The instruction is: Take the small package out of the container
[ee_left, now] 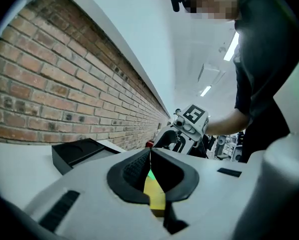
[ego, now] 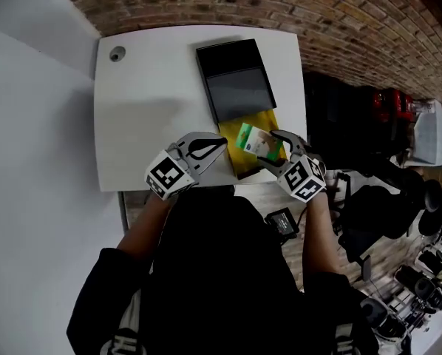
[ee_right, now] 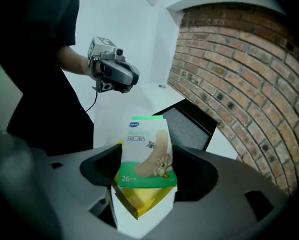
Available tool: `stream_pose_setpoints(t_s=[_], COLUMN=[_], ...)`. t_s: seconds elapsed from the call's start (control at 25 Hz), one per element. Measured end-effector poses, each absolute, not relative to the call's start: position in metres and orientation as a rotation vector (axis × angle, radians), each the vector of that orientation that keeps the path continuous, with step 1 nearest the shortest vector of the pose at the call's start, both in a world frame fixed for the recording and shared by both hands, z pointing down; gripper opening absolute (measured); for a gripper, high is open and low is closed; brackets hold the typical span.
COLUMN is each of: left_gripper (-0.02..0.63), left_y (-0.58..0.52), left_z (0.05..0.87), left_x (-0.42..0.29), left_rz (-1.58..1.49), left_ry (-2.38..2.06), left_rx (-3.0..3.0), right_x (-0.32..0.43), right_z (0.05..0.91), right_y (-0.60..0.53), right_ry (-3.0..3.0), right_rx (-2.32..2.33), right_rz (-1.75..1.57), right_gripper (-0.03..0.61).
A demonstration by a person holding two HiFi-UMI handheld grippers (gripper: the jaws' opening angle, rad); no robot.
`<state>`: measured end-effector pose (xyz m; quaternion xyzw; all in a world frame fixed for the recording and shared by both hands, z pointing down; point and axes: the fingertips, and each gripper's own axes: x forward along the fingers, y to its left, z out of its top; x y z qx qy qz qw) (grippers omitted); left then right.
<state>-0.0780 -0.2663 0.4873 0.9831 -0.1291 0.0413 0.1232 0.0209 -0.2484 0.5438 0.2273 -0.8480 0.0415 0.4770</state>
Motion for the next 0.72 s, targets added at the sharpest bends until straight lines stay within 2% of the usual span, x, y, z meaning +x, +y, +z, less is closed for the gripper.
stream_pose_setpoints(t_s=[0.72], left_gripper=[0.017], left_y=[-0.212], left_z=[0.377], left_x=[-0.043], left_rz=[0.089], left_ry=[-0.470], left_rx=[3.029], right_x=[0.062], right_z=[0.360], right_y=[-0.201], right_ry=[-2.584], right_rx=[0.936], right_rz=[0.022], right_gripper=[0.322])
